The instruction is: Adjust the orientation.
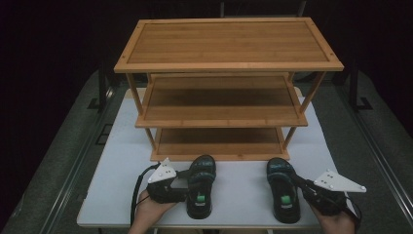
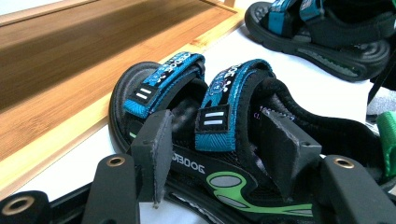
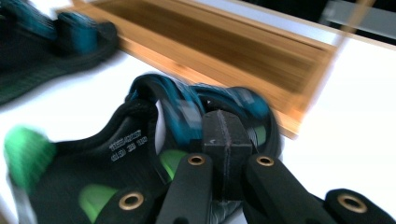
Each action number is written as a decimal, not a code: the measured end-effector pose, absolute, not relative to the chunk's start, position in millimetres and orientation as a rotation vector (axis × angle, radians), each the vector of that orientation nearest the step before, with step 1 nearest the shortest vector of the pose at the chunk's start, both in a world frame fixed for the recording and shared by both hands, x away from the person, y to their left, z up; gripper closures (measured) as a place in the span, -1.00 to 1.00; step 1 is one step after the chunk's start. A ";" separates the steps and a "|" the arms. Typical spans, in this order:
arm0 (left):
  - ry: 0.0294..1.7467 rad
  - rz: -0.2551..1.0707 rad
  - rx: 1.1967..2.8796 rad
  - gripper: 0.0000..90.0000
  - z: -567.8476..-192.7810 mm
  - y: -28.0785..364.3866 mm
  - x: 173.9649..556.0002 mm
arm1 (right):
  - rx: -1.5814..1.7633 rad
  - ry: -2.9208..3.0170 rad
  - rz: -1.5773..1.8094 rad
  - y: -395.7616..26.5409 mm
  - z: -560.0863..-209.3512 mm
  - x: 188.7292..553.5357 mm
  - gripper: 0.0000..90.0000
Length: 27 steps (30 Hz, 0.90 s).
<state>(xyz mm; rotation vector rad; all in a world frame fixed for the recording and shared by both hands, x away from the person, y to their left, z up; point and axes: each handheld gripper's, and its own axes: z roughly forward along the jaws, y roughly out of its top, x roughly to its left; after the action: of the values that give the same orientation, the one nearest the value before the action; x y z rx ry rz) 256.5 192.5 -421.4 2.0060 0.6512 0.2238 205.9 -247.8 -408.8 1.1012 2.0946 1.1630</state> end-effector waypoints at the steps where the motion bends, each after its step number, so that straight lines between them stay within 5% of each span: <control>1: 0.651 0.224 2.006 -0.02 -421.4 192.5 256.6 | 1.122 2.096 1.150 -252.2 -411.2 207.2 0.99; 14: 0.649 0.239 2.018 -0.05 -418.7 189.1 253.8 | 1.243 2.077 1.215 -275.4 -414.1 208.7 0.90; 27: 0.672 0.288 2.037 -0.10 -414.8 185.1 249.3 | 1.169 2.121 1.380 -279.0 -404.2 197.3 0.27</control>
<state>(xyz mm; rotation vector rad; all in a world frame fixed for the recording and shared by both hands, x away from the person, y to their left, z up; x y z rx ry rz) 249.3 185.1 -414.8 2.0365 0.6716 0.2883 197.3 -279.0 -404.2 1.1694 2.1209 1.3801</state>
